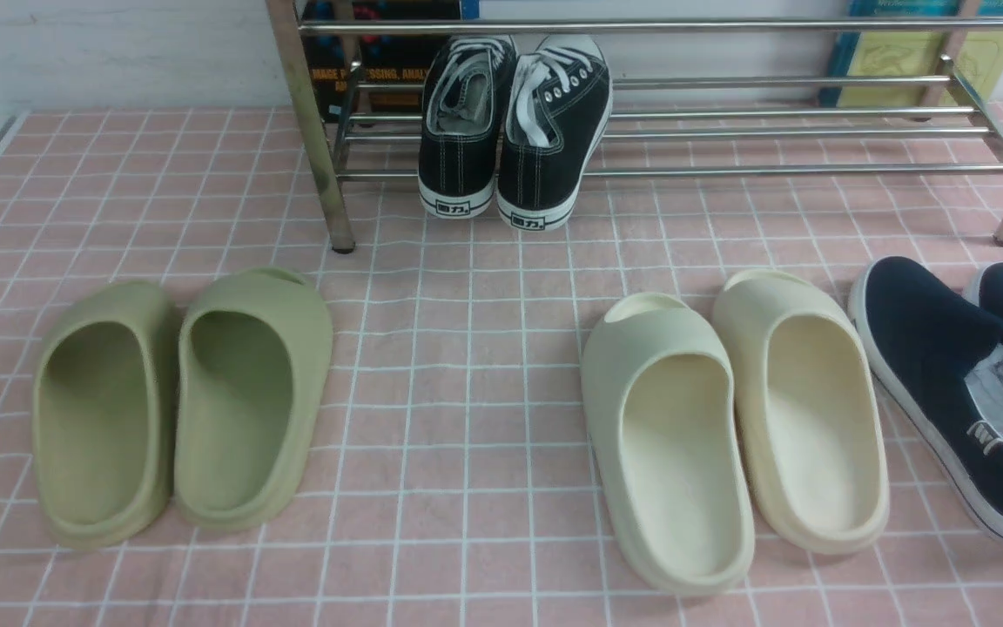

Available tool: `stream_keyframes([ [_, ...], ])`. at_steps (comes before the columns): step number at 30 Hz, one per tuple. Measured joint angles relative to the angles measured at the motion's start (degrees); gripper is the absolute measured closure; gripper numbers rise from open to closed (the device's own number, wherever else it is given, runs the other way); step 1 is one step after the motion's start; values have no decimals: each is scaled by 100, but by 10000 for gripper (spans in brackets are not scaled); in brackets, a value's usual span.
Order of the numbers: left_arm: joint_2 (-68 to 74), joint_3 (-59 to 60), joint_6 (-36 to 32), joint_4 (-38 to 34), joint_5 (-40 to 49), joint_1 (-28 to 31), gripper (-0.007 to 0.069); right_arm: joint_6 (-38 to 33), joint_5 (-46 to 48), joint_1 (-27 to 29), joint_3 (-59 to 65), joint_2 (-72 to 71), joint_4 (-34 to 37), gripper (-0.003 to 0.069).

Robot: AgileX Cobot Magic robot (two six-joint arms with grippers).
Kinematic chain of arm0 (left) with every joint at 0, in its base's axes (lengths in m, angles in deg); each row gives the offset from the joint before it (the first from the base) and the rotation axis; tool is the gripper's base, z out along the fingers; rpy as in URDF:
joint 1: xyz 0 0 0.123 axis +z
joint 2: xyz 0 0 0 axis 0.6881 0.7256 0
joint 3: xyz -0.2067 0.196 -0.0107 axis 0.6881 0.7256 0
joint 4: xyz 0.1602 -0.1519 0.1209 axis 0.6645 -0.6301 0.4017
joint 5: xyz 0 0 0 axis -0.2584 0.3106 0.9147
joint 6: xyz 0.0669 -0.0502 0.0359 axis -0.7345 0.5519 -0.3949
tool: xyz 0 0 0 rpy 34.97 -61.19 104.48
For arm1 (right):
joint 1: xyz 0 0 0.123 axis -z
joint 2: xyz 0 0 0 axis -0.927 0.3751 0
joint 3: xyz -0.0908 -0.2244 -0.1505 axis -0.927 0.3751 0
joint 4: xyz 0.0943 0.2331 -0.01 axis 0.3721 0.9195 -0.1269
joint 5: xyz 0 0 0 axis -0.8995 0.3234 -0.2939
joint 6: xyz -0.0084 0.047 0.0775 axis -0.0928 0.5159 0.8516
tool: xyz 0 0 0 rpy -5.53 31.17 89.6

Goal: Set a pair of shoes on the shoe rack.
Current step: Use the right arm to grab the shoe closest to it

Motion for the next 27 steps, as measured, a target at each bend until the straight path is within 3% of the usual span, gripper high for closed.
stream_keyframes([
  [27, 0, 0, 0, 4, 0, 0, 399, -21, 0, 0, 0, 0, -103, 419],
])
